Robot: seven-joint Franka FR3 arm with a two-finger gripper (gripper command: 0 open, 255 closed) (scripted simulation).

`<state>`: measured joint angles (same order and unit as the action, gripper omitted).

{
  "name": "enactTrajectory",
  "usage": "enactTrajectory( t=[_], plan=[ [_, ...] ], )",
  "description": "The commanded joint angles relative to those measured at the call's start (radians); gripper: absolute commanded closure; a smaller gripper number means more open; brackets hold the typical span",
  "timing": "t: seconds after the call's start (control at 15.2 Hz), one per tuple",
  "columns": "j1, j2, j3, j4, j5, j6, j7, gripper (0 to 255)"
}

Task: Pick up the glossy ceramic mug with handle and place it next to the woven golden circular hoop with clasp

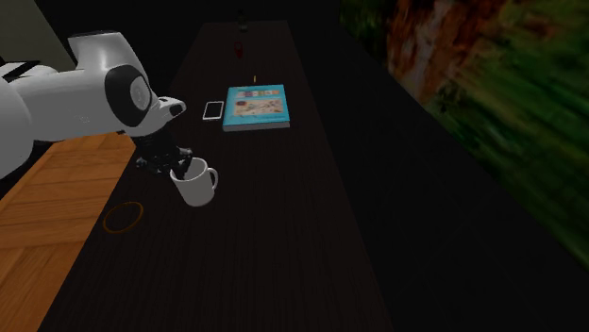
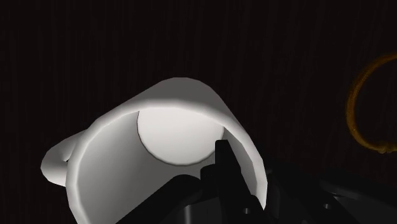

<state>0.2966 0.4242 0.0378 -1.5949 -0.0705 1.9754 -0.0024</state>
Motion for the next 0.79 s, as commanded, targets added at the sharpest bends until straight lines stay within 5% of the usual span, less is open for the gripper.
enactTrajectory(
  t=[0.0,0.53,0.59,0.73],
  plan=[
    [-0.001,0.007,-0.001,-0.014,-0.001,0.022,0.0,255],
    [-0.001,0.011,-0.001,-0.02,-0.001,0.032,0.001,255],
    [-0.001,0.011,-0.001,-0.02,-0.001,0.032,0.001,0],
    [-0.001,0.011,-0.001,-0.02,-0.001,0.032,0.001,0]
  ],
)
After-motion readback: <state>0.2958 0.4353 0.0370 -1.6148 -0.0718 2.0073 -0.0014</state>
